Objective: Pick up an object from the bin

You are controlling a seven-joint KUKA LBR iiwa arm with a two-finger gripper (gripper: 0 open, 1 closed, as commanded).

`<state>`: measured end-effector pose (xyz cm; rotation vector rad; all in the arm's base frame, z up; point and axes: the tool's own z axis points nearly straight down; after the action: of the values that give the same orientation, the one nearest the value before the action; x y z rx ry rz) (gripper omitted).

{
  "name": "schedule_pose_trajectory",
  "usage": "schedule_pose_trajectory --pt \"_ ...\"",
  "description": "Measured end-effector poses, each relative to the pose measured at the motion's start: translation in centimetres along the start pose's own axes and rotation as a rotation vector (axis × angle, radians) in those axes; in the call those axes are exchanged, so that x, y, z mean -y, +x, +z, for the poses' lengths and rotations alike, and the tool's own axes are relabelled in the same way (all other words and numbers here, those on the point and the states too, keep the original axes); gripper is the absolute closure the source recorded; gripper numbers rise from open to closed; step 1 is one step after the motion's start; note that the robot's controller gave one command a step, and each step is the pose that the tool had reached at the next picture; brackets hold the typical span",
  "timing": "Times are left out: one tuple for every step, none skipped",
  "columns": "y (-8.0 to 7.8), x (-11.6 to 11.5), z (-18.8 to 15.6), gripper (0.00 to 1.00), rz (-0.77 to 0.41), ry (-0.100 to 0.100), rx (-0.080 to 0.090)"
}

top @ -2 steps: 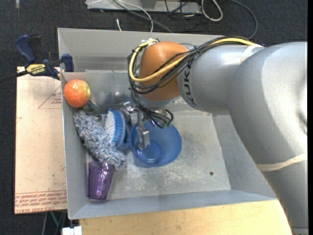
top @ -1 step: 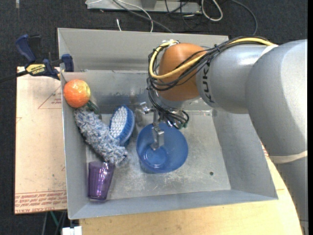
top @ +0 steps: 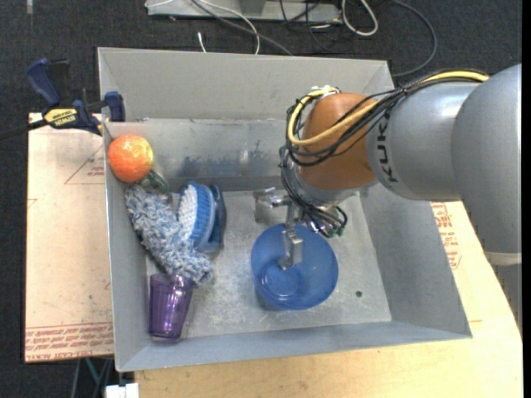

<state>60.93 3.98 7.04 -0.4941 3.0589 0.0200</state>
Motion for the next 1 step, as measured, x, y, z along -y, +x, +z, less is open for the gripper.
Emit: schedule_pose_trajectory --pt "-1.83 -2.45 0.12 0.0 -0.03 0.006 -0.001"
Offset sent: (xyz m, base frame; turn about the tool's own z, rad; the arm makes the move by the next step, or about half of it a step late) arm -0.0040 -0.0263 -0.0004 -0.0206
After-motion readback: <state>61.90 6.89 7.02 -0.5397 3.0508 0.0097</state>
